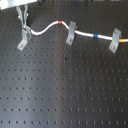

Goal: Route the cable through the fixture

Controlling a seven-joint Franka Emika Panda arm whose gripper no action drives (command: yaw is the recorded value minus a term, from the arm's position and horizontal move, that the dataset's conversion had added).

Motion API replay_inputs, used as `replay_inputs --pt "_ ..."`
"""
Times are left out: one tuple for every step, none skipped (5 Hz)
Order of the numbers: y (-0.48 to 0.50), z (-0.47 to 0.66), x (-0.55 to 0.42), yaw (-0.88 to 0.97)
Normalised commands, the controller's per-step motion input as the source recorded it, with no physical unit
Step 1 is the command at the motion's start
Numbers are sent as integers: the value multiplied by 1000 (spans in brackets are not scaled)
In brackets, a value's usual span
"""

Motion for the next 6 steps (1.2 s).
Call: replay_inputs --pt "-130 -526 29 97" --pt "-204 -440 48 183" --pt "-104 -246 28 171" --pt "166 2 192 177" --pt "362 1 173 363" --pt "306 14 241 300"
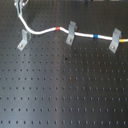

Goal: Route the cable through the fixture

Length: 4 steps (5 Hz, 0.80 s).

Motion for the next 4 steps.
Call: replay_inputs --pt "37 135 -1 -14" --pt "1 279 -5 -183" --pt "1 234 -52 -191" --pt "-3 234 -93 -180"
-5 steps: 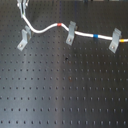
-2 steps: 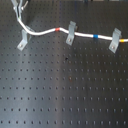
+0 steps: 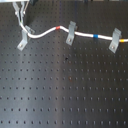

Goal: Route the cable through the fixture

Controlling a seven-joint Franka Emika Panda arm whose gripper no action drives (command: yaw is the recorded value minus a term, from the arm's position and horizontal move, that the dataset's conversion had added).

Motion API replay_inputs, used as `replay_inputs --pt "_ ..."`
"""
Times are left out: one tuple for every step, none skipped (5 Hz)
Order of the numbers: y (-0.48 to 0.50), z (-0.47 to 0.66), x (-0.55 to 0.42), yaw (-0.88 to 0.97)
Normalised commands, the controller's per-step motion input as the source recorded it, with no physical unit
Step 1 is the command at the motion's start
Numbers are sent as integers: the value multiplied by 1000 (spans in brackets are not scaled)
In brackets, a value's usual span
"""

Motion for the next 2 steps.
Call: replay_inputs --pt "-10 276 -127 -209" --pt "0 0 0 -160"
